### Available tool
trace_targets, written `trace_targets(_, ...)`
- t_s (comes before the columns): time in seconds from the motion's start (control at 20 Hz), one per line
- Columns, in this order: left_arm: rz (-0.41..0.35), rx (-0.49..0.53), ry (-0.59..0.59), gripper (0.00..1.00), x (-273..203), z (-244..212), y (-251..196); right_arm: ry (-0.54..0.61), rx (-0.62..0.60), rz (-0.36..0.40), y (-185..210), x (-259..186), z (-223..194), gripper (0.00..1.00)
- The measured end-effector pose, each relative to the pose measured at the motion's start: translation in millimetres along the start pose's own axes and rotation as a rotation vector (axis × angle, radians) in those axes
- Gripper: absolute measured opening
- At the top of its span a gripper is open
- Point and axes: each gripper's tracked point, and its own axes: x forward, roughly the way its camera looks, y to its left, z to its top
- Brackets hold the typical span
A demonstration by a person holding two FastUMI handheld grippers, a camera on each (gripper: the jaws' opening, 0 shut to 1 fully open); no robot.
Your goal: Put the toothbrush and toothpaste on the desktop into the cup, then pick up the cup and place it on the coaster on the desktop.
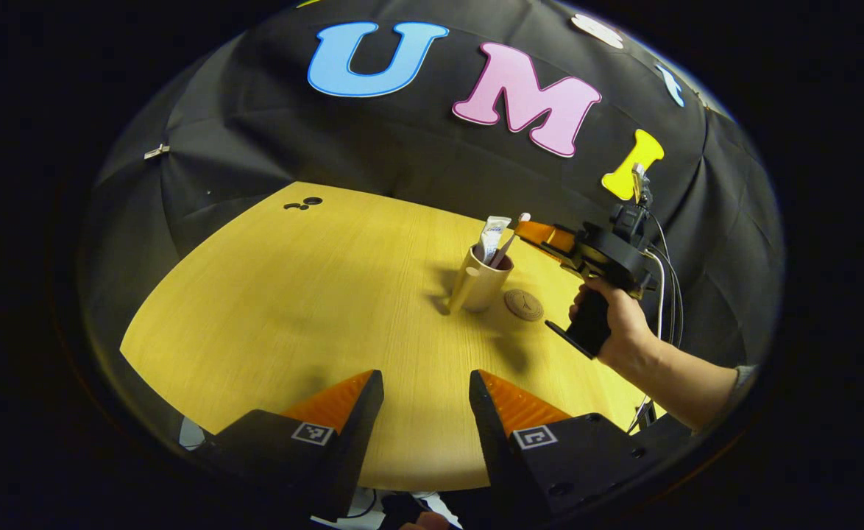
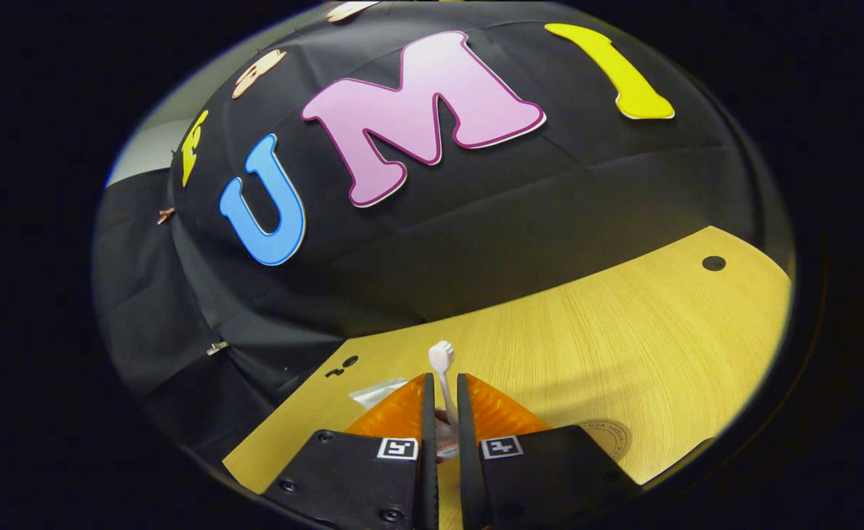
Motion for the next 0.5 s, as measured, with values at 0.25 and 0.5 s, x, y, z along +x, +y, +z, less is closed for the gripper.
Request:
trace_targets(0.25,-0.034,0.039,0.06,0.73,24,2,-19,0.089,0.026,-0.01,-5,-36,-16,0.21)
trace_targets(0.5,-0.024,0.125,0.161,0.74,61,9,-30,0.195,0.042,-0.019,-17,-80,-36,0.21)
